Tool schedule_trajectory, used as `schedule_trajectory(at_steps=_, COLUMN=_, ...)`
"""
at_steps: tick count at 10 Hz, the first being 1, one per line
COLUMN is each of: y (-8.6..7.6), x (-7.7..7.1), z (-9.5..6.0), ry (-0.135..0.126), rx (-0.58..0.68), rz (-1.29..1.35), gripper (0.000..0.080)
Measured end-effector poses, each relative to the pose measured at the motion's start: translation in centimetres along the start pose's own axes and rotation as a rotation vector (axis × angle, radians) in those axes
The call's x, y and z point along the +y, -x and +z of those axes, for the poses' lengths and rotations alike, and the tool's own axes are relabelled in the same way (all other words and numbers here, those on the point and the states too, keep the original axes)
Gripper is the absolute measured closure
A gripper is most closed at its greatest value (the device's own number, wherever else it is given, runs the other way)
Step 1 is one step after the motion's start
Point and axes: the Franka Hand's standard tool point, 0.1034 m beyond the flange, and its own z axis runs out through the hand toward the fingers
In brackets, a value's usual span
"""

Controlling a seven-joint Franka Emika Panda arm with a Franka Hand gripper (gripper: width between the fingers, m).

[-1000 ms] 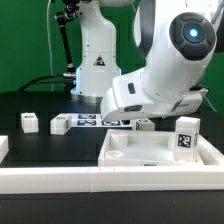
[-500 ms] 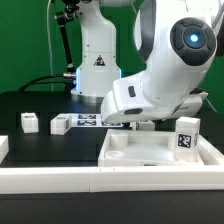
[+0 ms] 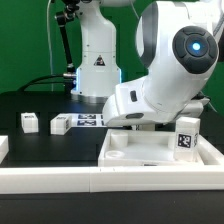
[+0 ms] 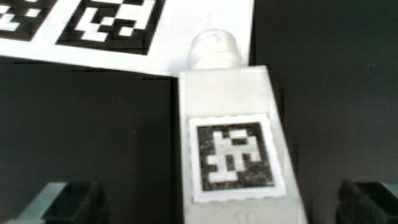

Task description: Assemble square table

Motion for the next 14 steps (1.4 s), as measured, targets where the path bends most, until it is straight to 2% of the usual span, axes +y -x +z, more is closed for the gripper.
schedule_trajectory(at_steps=1, y=0.0, x=0.1, z=0.0, ry=-0.001, rx=-0.001, rz=0.002, gripper=0.015)
schedule_trajectory(at_steps=2, y=0.0, x=0.2, z=0.0, ry=-0.003, rx=0.0, rz=0.003, gripper=0.028)
schedule_trajectory(at_steps=3, y=0.0, x=0.2, z=0.0, ry=-0.004, rx=0.0, rz=0.004, gripper=0.028)
schedule_trajectory(at_steps=4, y=0.0, x=0.2, z=0.0, ry=-0.004, rx=0.0, rz=0.004, gripper=0.0432)
schedule_trajectory(at_steps=5, y=0.0, x=0.3, z=0.0, ry=-0.004, rx=0.0, rz=0.004, gripper=0.0511)
schedule_trajectory(at_steps=8, y=0.0, x=0.5, z=-0.1, ry=-0.008, rx=0.0, rz=0.006, gripper=0.0511)
schedule_trajectory(at_steps=10, y=0.6, x=1.2, z=-0.9, ry=-0.023, rx=0.001, rz=-0.007, gripper=0.0511)
schedule_trajectory(at_steps=12, y=2.8, x=3.0, z=-3.8, ry=-0.066, rx=-0.018, rz=-0.041, gripper=0.0511)
schedule_trajectory(at_steps=14, y=4.1, x=4.3, z=-5.8, ry=-0.098, rx=-0.017, rz=-0.026, gripper=0.0509)
